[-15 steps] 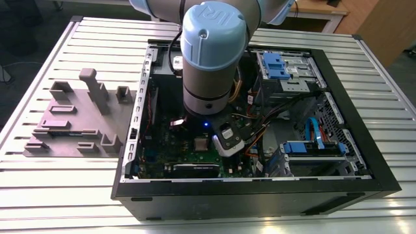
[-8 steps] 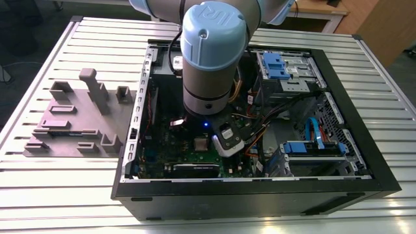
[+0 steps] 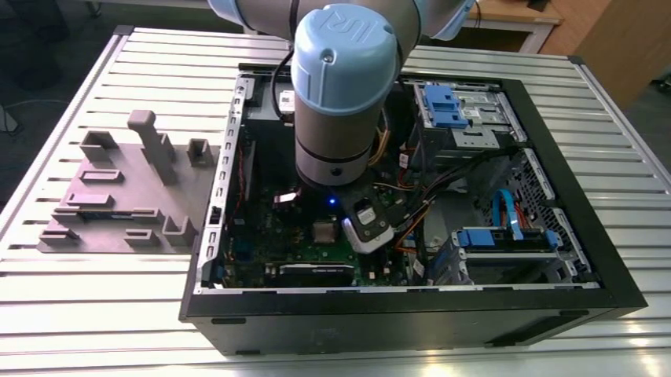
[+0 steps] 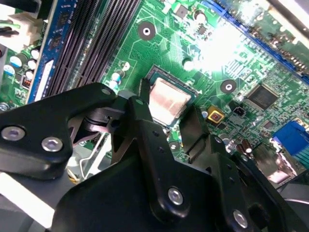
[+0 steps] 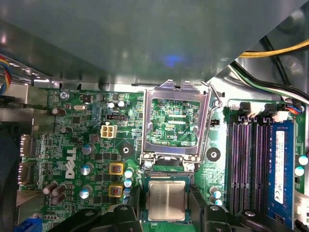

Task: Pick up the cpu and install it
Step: 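Place the cpu into insertion slot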

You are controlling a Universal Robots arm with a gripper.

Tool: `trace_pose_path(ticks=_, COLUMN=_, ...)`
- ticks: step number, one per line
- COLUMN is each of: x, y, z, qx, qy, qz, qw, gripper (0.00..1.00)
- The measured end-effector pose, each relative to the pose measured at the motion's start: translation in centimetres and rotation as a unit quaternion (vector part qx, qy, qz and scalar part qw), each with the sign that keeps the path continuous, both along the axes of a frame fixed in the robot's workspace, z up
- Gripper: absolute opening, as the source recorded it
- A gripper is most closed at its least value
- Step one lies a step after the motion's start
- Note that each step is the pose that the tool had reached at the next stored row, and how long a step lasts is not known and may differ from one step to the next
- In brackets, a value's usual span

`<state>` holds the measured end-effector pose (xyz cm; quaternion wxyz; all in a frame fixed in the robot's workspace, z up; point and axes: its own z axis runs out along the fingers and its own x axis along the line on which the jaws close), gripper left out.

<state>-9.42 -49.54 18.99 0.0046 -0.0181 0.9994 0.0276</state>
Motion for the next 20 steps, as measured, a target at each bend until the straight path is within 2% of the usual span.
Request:
trace_pose_path(ticks=12, x=0.02, y=0.0, z=0.15, qx=0.0001, qy=0.0004, qz=0.0, qw=1.0, gripper=0.52)
trace_pose_path(ticks=14, x=0.05, y=0.0, z=0.14, qx=0.0007, qy=0.0004, qz=0.0, qw=1.0, gripper=0.5)
trace_pose_path(ticks=15, x=0.05, y=-0.01, z=0.16, qx=0.0008, qy=0.0005, qz=0.0, qw=1.0, gripper=0.44)
trace_pose_path(ticks=17, x=0.07, y=-0.01, z=0.16, qx=0.0012, qy=0.0005, qz=0.0, qw=1.0, gripper=0.41)
trace_pose_path(ticks=20, x=0.22, y=-0.01, z=0.14, qx=0.0018, qy=0.0008, qz=0.0, qw=1.0, gripper=0.41)
